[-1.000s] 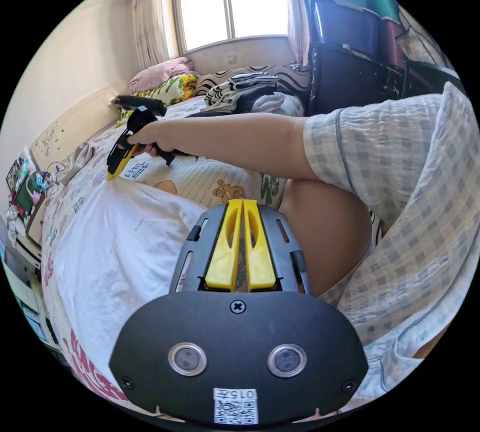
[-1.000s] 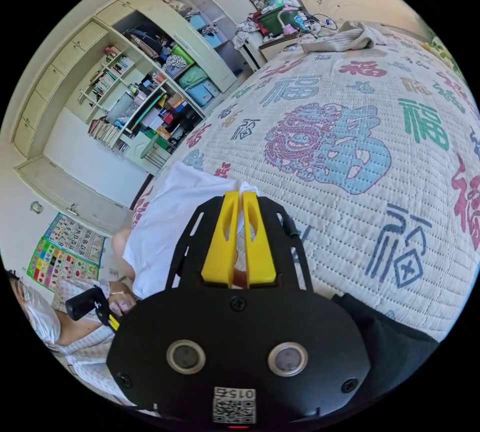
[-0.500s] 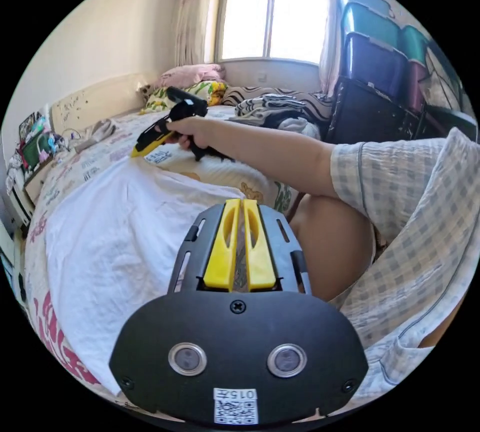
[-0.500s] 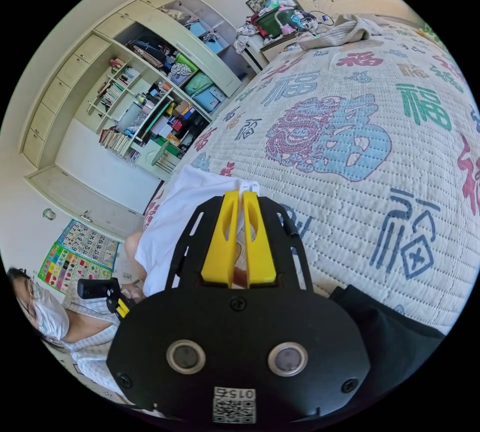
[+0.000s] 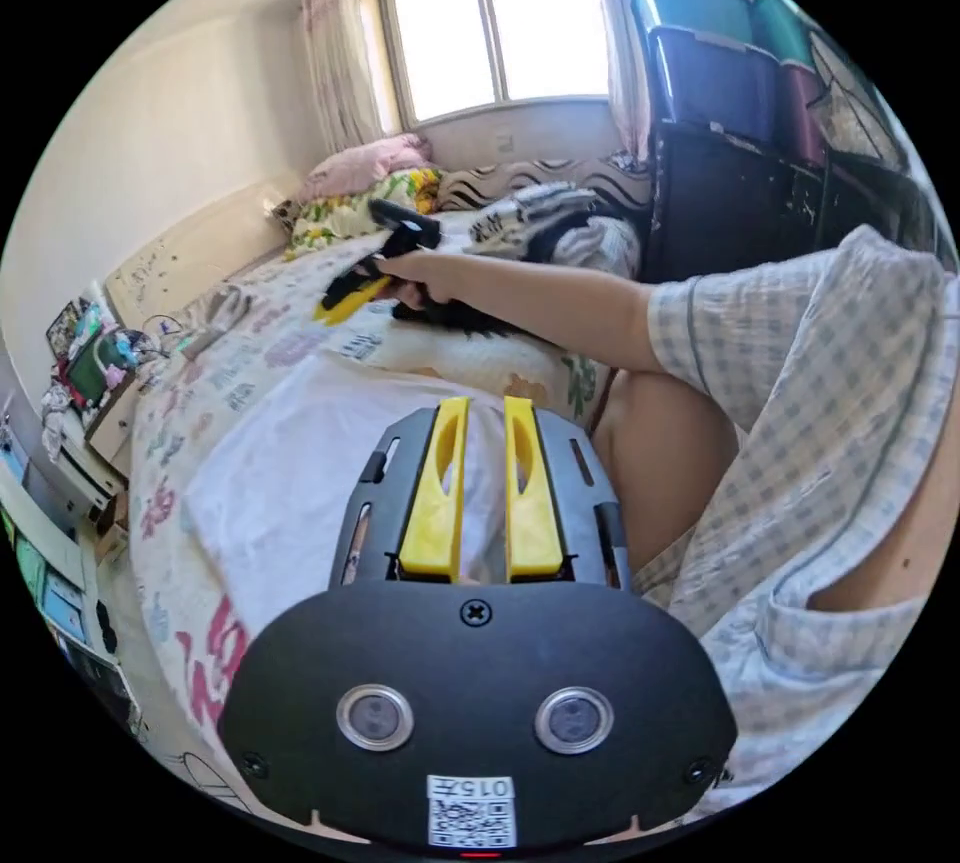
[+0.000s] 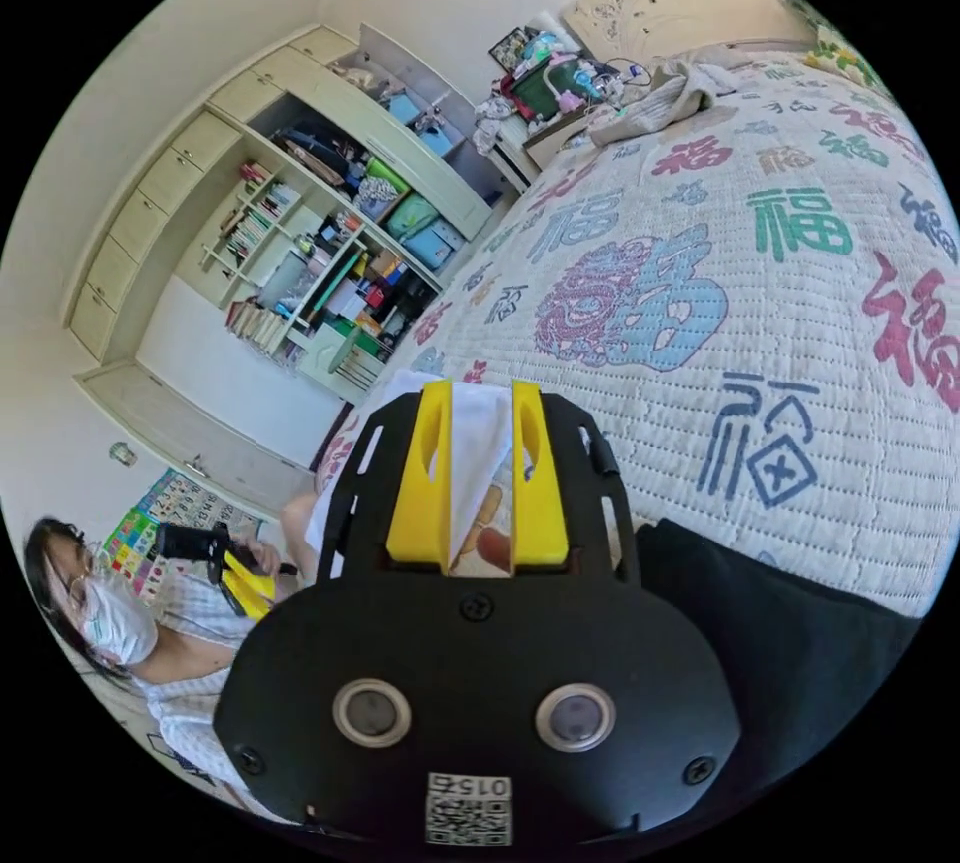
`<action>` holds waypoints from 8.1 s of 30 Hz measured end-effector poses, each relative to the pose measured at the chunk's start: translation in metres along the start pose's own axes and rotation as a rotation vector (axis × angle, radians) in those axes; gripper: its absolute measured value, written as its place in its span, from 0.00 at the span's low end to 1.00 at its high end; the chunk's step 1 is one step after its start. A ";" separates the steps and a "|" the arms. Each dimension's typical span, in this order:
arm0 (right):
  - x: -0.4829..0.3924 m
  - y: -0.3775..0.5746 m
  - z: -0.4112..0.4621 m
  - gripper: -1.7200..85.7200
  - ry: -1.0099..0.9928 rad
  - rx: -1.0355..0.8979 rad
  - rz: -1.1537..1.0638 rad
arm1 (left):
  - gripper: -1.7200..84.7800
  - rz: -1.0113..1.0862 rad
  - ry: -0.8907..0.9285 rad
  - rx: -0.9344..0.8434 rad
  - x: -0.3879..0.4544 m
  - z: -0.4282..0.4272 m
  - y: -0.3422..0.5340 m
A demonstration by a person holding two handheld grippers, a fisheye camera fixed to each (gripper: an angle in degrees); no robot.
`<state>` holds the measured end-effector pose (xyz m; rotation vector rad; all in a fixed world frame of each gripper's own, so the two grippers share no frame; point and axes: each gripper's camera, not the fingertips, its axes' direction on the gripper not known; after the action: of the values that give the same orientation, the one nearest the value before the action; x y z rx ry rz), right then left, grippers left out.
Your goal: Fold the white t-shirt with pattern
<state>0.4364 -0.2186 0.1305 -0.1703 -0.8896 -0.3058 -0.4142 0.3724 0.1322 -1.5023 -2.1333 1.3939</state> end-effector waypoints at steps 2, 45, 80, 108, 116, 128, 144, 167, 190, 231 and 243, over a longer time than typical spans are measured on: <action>0.000 0.006 -0.003 0.13 0.028 0.005 0.025 | 0.09 -0.065 -0.097 0.043 -0.058 -0.038 0.000; -0.282 0.454 0.331 0.13 0.408 -0.603 -1.006 | 0.13 -0.796 0.244 -0.251 -0.441 0.045 0.126; -0.147 0.453 0.122 0.14 0.268 -0.331 -0.382 | 0.13 -0.521 0.413 -0.237 -0.280 -0.059 0.174; -0.118 0.226 -0.021 0.13 0.059 -0.193 -0.253 | 0.11 -0.580 0.415 -0.013 -0.354 -0.091 0.195; -0.034 0.091 -0.010 0.17 0.007 -0.081 0.029 | 0.17 -0.850 0.444 0.018 -0.481 -0.016 0.191; 0.007 0.011 0.025 0.14 -0.128 -0.132 0.107 | 0.16 -0.922 0.632 -0.054 -0.541 0.082 0.191; -0.077 0.003 -0.007 0.06 0.003 0.034 -0.146 | 0.03 -0.690 0.473 0.120 -0.533 0.035 0.158; -0.168 0.136 -0.014 0.05 -0.051 -0.002 -0.371 | 0.25 -0.657 0.298 0.163 -0.471 -0.020 0.186; -0.179 0.277 0.033 0.05 -0.048 -0.301 -0.468 | 0.04 0.144 0.503 0.023 -0.271 -0.087 0.136; -0.177 0.376 0.108 0.09 0.262 -0.490 -0.543 | 0.06 0.185 0.104 -0.383 -0.070 -0.087 0.122; -0.081 0.276 0.057 0.15 0.202 -0.160 -0.078 | 0.06 0.032 -0.079 -0.267 -0.157 -0.071 0.047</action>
<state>0.4384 0.0730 0.0967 -0.2490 -0.6727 -0.4591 -0.2672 0.2885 0.1888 -1.6021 -2.4351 1.2369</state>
